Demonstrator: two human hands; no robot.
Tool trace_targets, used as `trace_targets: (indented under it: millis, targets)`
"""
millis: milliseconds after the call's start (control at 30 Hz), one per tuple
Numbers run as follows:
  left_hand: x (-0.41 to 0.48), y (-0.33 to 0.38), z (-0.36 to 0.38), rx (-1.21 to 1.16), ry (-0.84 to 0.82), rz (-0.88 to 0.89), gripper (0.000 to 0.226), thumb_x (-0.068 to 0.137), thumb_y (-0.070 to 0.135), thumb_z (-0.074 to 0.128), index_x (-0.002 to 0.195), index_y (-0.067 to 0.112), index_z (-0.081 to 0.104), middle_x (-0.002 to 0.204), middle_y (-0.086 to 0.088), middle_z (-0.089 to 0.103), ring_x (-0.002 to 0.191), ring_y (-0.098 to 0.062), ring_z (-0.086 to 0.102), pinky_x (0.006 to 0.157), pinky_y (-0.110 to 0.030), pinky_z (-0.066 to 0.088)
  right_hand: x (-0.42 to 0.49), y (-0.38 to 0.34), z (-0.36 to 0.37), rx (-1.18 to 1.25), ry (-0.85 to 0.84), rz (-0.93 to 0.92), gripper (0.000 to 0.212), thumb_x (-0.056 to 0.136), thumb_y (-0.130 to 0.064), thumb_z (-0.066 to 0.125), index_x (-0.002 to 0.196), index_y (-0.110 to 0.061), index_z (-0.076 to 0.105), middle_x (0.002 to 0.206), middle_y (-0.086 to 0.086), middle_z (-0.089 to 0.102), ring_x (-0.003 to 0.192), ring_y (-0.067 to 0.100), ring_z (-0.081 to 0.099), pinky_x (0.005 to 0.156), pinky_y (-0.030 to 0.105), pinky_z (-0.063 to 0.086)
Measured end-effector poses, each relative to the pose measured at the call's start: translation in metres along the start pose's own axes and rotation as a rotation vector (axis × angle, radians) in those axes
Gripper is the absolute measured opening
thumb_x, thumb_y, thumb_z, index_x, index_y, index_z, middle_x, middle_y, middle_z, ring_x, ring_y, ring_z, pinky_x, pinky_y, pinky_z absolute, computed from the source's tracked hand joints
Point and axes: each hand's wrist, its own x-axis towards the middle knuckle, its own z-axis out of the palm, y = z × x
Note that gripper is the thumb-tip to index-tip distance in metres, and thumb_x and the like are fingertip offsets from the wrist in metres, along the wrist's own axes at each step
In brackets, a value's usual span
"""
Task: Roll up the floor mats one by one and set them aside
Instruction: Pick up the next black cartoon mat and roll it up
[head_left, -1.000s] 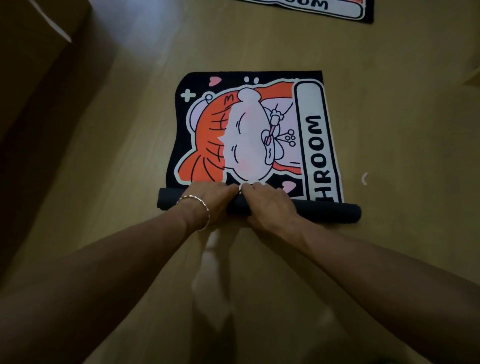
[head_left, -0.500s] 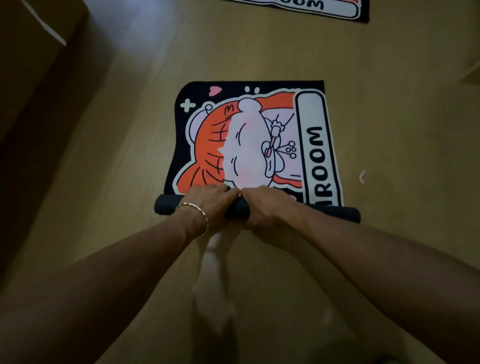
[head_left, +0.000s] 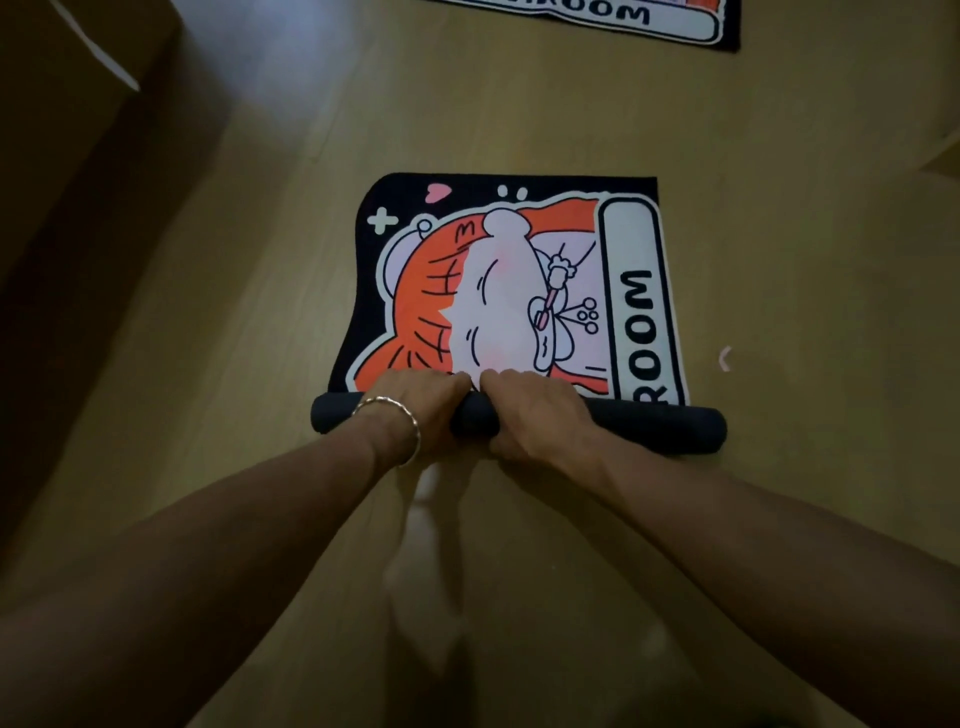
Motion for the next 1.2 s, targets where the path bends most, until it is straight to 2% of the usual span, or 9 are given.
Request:
trace_targets:
  millis: [67, 200, 400, 600, 800, 967, 1033, 1133, 1200]
  targets:
    - [0.000, -0.001, 0.000, 0.050, 0.032, 0.029, 0.038, 0.085, 0.047, 0.058, 0.111, 0.023, 0.045, 0.102, 0.000, 0.060, 0.086, -0.021, 0.060, 0.068, -0.032, 0.046, 0.000, 0.001, 0.002, 0.019, 0.001, 0.006, 0.043, 0.086, -0.028, 0.064, 0.121, -0.019, 0.040, 0.112, 0.005, 0.057, 0.095, 0.022, 0.058, 0.081, 0.038, 0.047]
    - [0.001, 0.003, 0.005, 0.120, -0.008, 0.046, 0.038, 0.088, 0.036, 0.059, 0.119, 0.022, 0.040, 0.109, -0.002, 0.058, 0.092, -0.022, 0.060, 0.067, -0.032, 0.043, 0.005, 0.007, -0.004, 0.117, -0.187, 0.030, 0.048, 0.082, -0.029, 0.068, 0.123, -0.020, 0.044, 0.111, 0.005, 0.058, 0.093, 0.021, 0.057, 0.086, 0.039, 0.052]
    - [0.000, 0.002, -0.004, 0.030, -0.024, -0.024, 0.033, 0.088, 0.026, 0.059, 0.114, 0.017, 0.042, 0.108, -0.006, 0.056, 0.094, -0.024, 0.058, 0.076, -0.035, 0.049, 0.002, 0.001, 0.007, -0.078, 0.133, -0.034, 0.048, 0.087, -0.027, 0.063, 0.126, -0.018, 0.037, 0.118, 0.006, 0.052, 0.102, 0.023, 0.055, 0.085, 0.039, 0.045]
    - [-0.007, 0.012, 0.004, 0.020, -0.027, 0.022, 0.045, 0.090, 0.032, 0.056, 0.128, 0.020, 0.036, 0.115, -0.006, 0.049, 0.103, -0.025, 0.052, 0.080, -0.035, 0.045, 0.006, 0.005, 0.005, 0.103, -0.169, 0.008, 0.050, 0.085, -0.027, 0.067, 0.127, -0.021, 0.041, 0.117, 0.004, 0.057, 0.100, 0.023, 0.058, 0.088, 0.040, 0.051]
    - [-0.001, 0.005, 0.003, -0.011, -0.023, -0.035, 0.038, 0.088, 0.027, 0.060, 0.120, 0.020, 0.042, 0.113, -0.006, 0.051, 0.099, -0.023, 0.053, 0.082, -0.034, 0.047, 0.003, 0.005, 0.006, -0.033, 0.081, 0.051, 0.045, 0.085, -0.030, 0.065, 0.122, -0.018, 0.041, 0.116, 0.006, 0.051, 0.103, 0.024, 0.053, 0.091, 0.041, 0.042]
    - [-0.002, 0.012, 0.002, 0.058, -0.050, 0.025, 0.044, 0.088, 0.027, 0.061, 0.125, 0.020, 0.038, 0.115, -0.006, 0.050, 0.104, -0.024, 0.053, 0.084, -0.036, 0.048, 0.004, 0.008, 0.001, 0.164, -0.129, 0.073, 0.043, 0.084, -0.024, 0.067, 0.120, -0.018, 0.044, 0.111, 0.006, 0.055, 0.096, 0.022, 0.057, 0.087, 0.038, 0.050]
    - [-0.001, 0.010, 0.001, 0.014, -0.073, 0.021, 0.036, 0.089, 0.028, 0.057, 0.121, 0.021, 0.042, 0.110, -0.006, 0.054, 0.098, -0.024, 0.056, 0.081, -0.036, 0.049, 0.000, 0.007, 0.000, 0.133, -0.064, 0.035, 0.040, 0.085, -0.025, 0.066, 0.118, -0.019, 0.045, 0.110, 0.004, 0.054, 0.093, 0.020, 0.054, 0.086, 0.035, 0.046]
    - [0.000, -0.004, -0.005, -0.014, -0.083, -0.011, 0.030, 0.089, 0.028, 0.057, 0.116, 0.021, 0.046, 0.106, -0.005, 0.057, 0.094, -0.023, 0.057, 0.082, -0.037, 0.050, -0.006, 0.011, 0.006, -0.059, 0.165, 0.012, 0.042, 0.085, -0.030, 0.063, 0.120, -0.019, 0.042, 0.114, 0.004, 0.051, 0.100, 0.021, 0.050, 0.092, 0.039, 0.038]
    - [-0.001, -0.012, -0.006, 0.000, -0.088, -0.038, 0.032, 0.086, 0.031, 0.061, 0.113, 0.023, 0.047, 0.105, -0.003, 0.058, 0.092, -0.021, 0.057, 0.081, -0.035, 0.050, -0.007, 0.018, 0.009, -0.077, 0.168, 0.067, 0.046, 0.085, -0.029, 0.063, 0.124, -0.019, 0.041, 0.118, 0.005, 0.050, 0.106, 0.023, 0.049, 0.094, 0.042, 0.039]
